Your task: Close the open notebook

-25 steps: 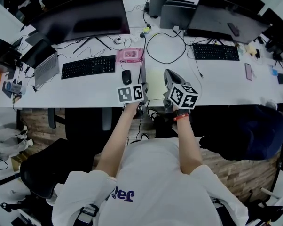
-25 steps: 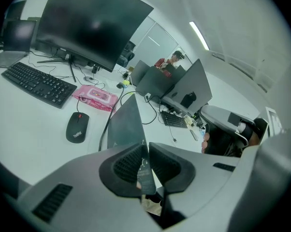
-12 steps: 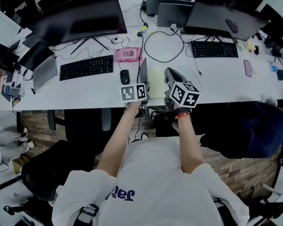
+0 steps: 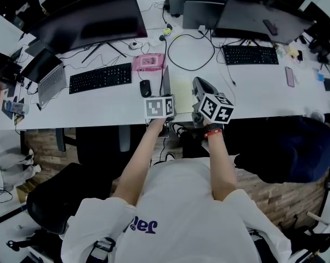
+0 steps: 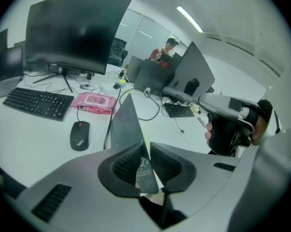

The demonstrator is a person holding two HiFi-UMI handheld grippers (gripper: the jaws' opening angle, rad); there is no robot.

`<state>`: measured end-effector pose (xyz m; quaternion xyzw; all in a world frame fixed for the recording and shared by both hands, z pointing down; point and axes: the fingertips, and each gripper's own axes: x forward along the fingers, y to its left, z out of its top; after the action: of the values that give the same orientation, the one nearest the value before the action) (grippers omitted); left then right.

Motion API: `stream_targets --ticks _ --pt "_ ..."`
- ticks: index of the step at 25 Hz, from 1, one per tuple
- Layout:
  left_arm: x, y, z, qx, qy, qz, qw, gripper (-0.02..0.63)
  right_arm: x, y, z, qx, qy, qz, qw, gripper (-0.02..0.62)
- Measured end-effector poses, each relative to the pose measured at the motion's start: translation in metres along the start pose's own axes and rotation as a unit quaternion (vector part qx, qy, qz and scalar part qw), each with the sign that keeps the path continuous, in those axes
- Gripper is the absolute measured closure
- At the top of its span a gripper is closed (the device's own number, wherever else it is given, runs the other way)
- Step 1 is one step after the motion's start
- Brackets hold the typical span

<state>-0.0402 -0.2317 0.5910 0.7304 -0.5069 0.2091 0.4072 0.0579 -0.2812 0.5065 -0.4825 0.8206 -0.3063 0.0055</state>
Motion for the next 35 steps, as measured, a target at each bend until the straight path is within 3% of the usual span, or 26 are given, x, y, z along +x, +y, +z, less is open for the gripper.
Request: stream_targets --ticks 18,35 --pt "0.020 -0.021 -0.005 0.043 0.016 0.018 0.9988 0.520 -0.008 -0.015 0.006 0.012 -0.010 -0.008 1.000 0.580" --pt "0.046 -0.041 -0.013 0.060 0.049 0.027 0.9966 0.514 -0.023 -0.042 0.014 0.026 -0.022 -0.021 0.999 0.580"
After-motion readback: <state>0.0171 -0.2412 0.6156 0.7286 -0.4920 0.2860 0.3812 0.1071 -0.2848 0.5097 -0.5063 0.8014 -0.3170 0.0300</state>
